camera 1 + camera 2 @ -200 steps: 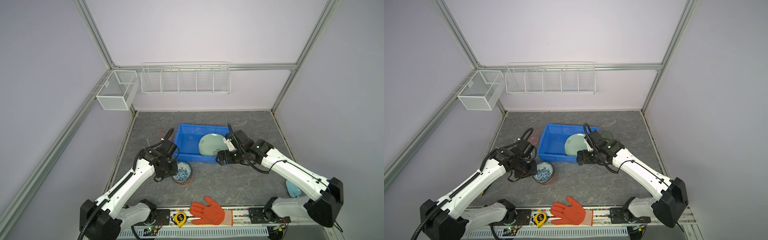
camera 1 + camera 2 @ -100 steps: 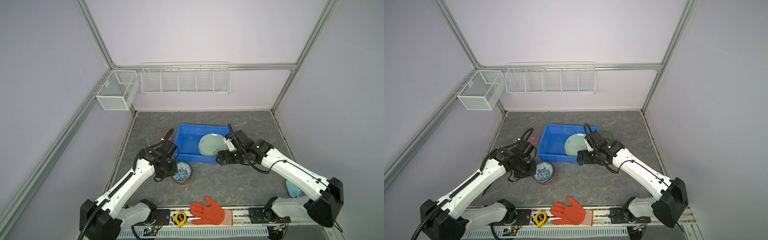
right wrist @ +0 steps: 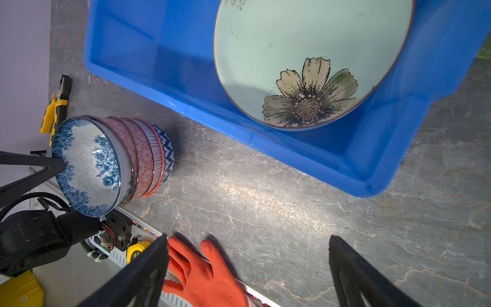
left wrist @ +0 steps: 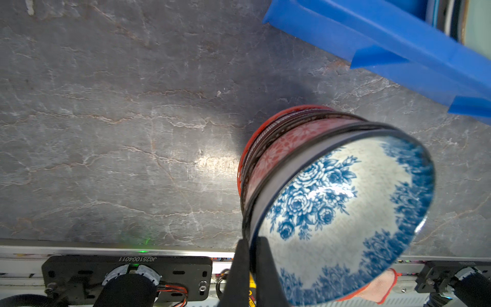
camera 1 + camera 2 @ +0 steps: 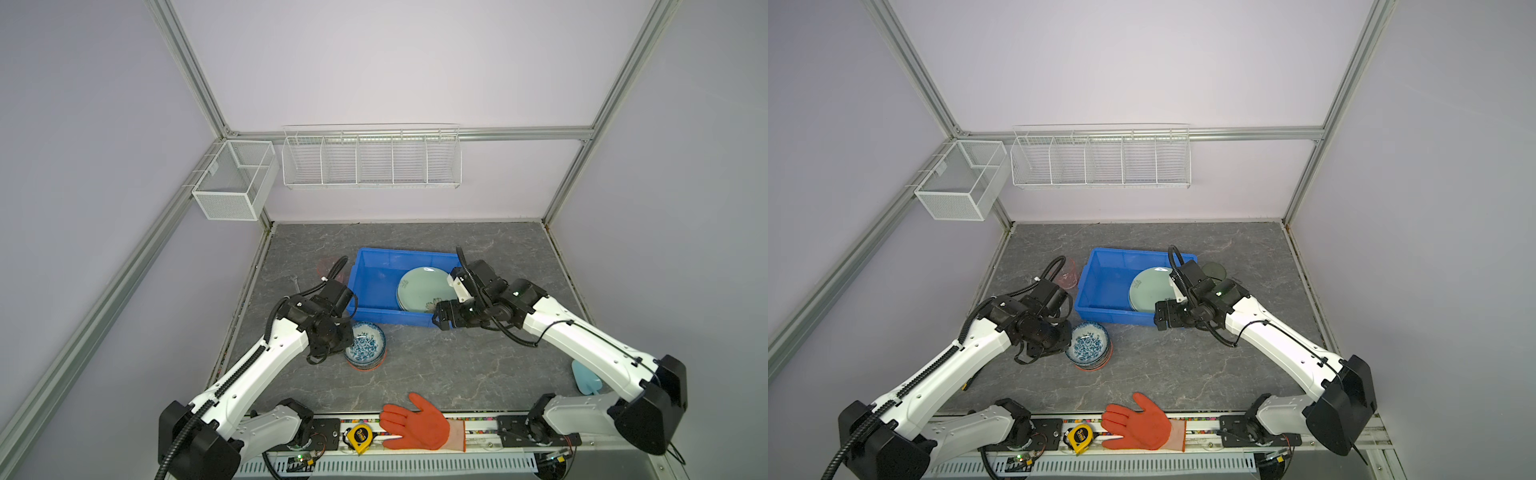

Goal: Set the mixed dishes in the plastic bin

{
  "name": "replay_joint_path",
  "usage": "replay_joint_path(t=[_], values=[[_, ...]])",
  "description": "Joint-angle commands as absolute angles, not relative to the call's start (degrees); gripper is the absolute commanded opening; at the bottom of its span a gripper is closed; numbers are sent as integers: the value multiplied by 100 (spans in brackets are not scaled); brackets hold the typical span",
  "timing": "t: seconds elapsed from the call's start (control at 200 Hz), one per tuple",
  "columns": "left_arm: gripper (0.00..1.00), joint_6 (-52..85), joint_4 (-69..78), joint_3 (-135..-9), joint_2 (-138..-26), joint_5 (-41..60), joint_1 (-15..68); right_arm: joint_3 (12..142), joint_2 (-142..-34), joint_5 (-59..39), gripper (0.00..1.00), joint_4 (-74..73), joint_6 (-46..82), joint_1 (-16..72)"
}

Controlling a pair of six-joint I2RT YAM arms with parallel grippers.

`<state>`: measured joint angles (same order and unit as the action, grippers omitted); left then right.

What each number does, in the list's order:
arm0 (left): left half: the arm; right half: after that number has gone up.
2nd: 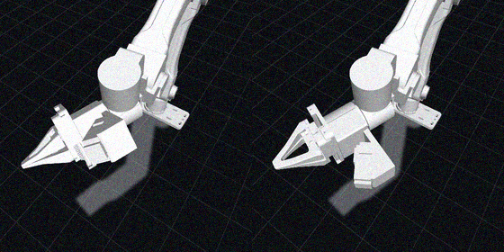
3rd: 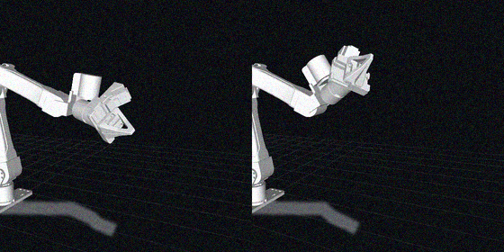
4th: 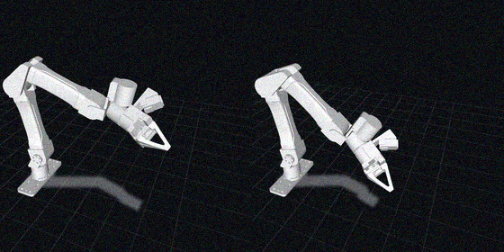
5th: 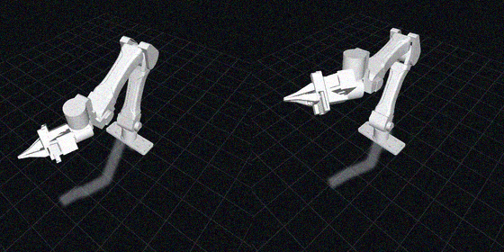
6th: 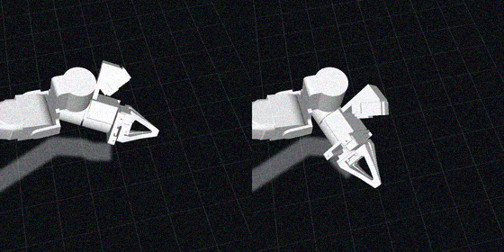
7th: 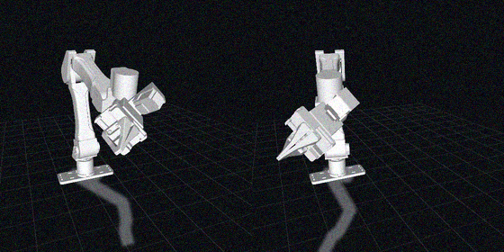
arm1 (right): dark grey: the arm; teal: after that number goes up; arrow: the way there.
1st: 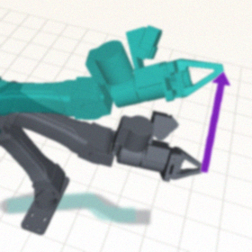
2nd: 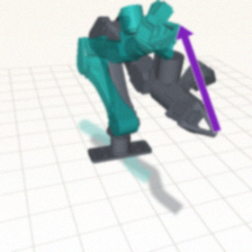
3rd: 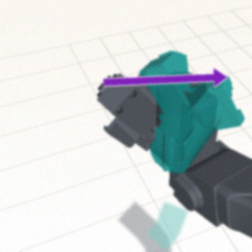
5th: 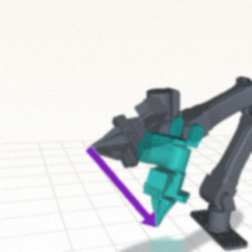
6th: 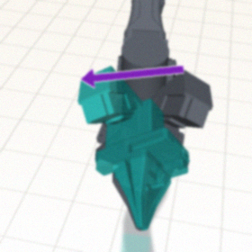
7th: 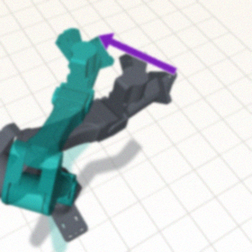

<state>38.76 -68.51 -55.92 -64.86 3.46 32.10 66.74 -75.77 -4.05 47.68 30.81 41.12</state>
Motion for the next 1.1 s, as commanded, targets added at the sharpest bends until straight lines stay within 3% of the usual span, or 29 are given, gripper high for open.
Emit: replay_joint_path(t=[0.0,1.07,1.095], values=[[0,3936,-6994,-5713,-6396,360,3199,6574,-7453,-448,95,4711,3039,4073],[0,4074,-6742,-5691,-6251,598,3162,6574,-7460,-576,95,4669,3032,4044],[3,4069,-6749,-5689,-6285,604,3164,6574,-7461,-579,95,4667,3031,4048]])
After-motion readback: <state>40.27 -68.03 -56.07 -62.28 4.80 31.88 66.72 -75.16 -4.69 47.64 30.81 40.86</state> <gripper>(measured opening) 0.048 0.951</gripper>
